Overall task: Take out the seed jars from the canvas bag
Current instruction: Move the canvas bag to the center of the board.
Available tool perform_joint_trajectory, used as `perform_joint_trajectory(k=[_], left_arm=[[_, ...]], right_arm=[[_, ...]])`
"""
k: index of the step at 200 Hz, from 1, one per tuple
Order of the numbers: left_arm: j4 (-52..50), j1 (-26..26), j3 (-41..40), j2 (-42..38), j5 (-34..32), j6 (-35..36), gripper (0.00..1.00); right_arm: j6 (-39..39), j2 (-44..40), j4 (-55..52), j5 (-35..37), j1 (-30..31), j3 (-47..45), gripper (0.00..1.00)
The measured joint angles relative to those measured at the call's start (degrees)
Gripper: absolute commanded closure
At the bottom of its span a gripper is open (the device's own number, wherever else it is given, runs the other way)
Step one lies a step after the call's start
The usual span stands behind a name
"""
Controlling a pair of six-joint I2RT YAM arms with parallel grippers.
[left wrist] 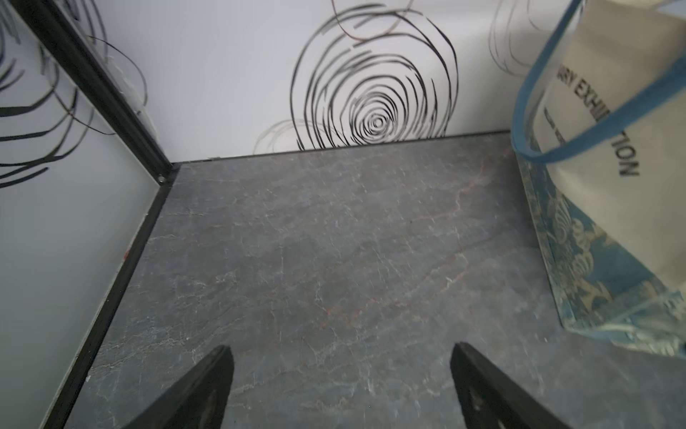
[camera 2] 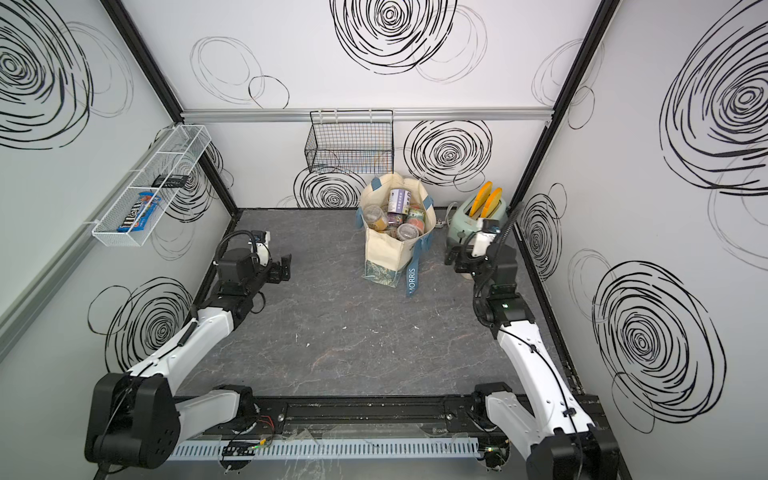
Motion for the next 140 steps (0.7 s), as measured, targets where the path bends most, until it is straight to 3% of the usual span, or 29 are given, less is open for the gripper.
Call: perform_joint_trajectory(k=[22, 45, 97, 140], left_arm=[[-12.98, 0.28, 4.28, -1.86, 4.66, 6.29, 0.04], [-22.56, 0.31, 6.91, -4.09, 7.61, 10.62, 0.04], [-34.23, 0.11, 6.27, -13.81, 13.27, 18.8, 0.04], [-36.3, -0.83, 5.6, -13.9, 15.19, 20.44, 0.04]], right_arm=[[-5.7, 4.52, -3.58, -2.27, 8.48, 6.29, 0.01], [-9.9, 10.64, -7.76, -4.85, 12.17, 12.66, 0.02], [-13.0, 25.79, -17.33, -9.49, 13.46, 25.4, 0.08], [-13.7, 34.58, -25.94, -9.14, 13.49, 33.68, 0.21]])
